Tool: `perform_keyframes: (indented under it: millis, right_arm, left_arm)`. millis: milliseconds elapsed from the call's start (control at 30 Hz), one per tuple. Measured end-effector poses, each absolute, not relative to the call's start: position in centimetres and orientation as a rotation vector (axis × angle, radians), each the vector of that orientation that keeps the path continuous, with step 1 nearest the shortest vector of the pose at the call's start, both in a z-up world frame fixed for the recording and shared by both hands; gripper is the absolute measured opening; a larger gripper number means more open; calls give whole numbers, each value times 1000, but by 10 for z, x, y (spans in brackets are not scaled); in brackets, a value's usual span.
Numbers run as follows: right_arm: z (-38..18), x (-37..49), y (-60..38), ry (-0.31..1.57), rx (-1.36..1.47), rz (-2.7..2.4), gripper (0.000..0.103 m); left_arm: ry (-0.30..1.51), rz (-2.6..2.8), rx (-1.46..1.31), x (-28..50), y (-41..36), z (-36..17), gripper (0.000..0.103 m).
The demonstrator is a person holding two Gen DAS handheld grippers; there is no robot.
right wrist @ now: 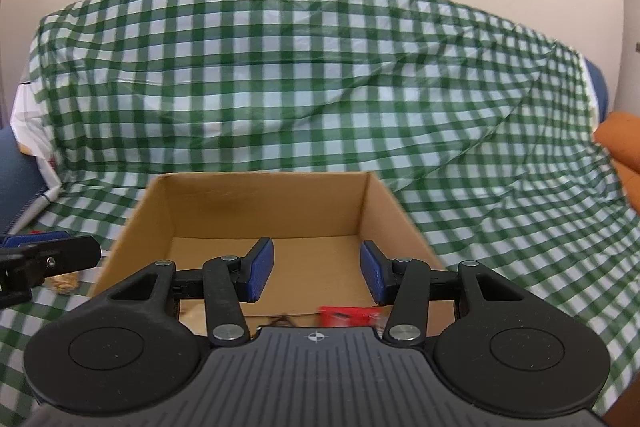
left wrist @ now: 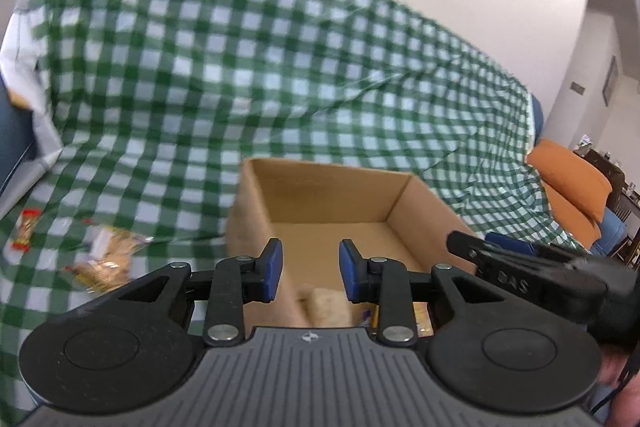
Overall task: Organize snacks
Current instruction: 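Move both open tools back to the remaining snacks on the couch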
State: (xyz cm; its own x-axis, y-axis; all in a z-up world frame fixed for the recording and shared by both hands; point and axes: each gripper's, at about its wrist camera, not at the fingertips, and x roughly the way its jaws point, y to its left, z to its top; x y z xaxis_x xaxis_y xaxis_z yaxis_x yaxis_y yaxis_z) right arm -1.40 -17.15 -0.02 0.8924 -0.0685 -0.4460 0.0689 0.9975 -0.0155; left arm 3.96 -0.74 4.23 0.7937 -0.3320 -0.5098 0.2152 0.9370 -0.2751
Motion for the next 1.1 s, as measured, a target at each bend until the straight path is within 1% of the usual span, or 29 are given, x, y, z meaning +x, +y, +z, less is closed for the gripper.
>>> perform_keyframes:
  millis: [100, 200, 267, 367, 533, 600, 633, 733, 800, 933, 1000, 1033, 1100]
  right_arm:
    - [2, -14, -162, 459, 22, -35, 50]
    - [3, -15, -152, 453, 25, -2, 50]
    - [2, -16, -147, 454, 20, 17, 50]
    - [0, -16, -142, 456, 11, 37, 50]
    - [0, -18, -138, 453, 8, 66, 50]
    - [0, -18, -136, 451, 4, 74, 50]
    - [0, -17, -136, 452, 2, 79, 50]
    - [0, -15, -132, 453, -4, 102, 50]
    - [0, -13, -128, 447, -19, 122, 50]
    - [-1, -8, -120, 449, -28, 162, 50]
    - [-2, -7, -115, 451, -33, 185, 50]
    - [-3, -6, -114, 454, -36, 198, 50]
    - [-5, -5, -111, 462, -44, 217, 50]
  left_arm:
    - [644, -236, -144, 63, 18, 60, 34]
    - [651, -144, -106, 90, 50, 73, 34]
    - [656, -91, -129, 109, 76, 73, 28]
    - [684, -11, -145, 134, 109, 59, 24]
    - [747, 55, -179, 154, 156, 10, 24]
    - [825, 65, -202, 157, 173, -9, 24]
    - [847, 95, -235, 159, 183, -10, 24]
    - [812, 126, -345, 163, 212, -10, 24]
    - [846, 166, -415, 167, 226, -21, 24]
    - [912, 225, -501, 175, 241, -44, 26]
    - [893, 233, -477, 178, 241, -45, 26]
    - [880, 231, -458, 177, 239, -45, 28]
    - [851, 229, -412, 181, 236, -45, 35]
